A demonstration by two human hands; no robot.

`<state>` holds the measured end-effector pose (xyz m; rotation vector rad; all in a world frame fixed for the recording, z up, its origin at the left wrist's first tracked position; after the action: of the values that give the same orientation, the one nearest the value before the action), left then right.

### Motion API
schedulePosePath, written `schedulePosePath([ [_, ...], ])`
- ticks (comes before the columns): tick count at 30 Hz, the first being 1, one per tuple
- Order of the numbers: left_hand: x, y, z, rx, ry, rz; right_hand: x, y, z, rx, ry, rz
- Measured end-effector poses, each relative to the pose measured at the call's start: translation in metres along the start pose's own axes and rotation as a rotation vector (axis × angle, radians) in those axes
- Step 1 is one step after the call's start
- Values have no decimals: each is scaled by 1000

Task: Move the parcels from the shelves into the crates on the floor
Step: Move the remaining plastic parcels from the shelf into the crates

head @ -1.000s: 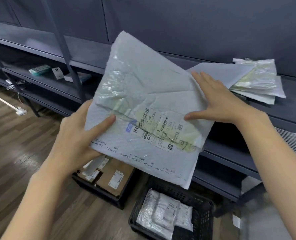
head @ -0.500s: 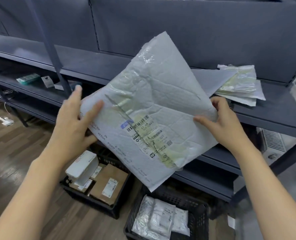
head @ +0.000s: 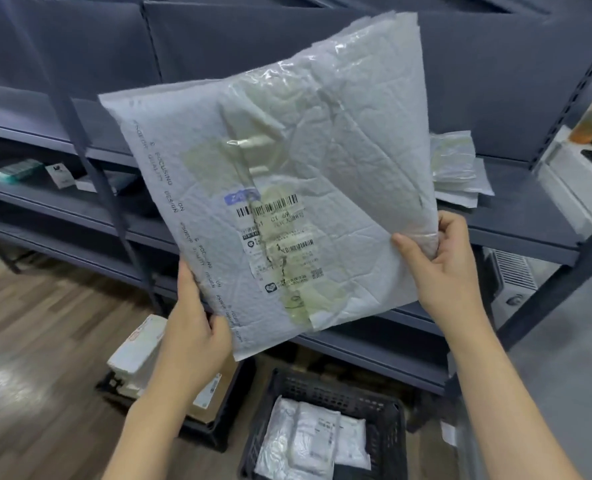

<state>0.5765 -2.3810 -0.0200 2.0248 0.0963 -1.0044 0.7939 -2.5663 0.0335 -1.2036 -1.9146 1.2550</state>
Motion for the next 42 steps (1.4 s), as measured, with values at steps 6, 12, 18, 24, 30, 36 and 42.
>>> schedulePosePath([
  [6,5,11,6,79,76,29,8,22,20,78,93,32],
  [12,1,-9,13,122,101,-87,30,38,42,134,45,70],
  [18,-12,-41,24,63,112,-145,70,49,61,201,-207,201],
  [24,-31,-76,29,-11,122,-239,115,64,73,167,-301,275],
  [30,-51,-110,23,-50,140,-305,157,73,74,151,-315,269],
  [36,-61,-137,15,-65,107,-324,186,87,78,196,-318,283],
  [42,-45,-156,7,-126,-41,-349,189,110,94,295,-286,370],
])
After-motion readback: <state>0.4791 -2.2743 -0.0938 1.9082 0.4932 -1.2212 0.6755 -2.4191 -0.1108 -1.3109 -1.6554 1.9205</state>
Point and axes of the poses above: each hand's wrist, its own z-axis away from the middle knuckle, its own x-axis out of the palm, y = z × x, the point moved 2 cm from there along -z, towards the middle knuckle, and after that the axes turned 11 degrees about -z, right-handed, at the moved point
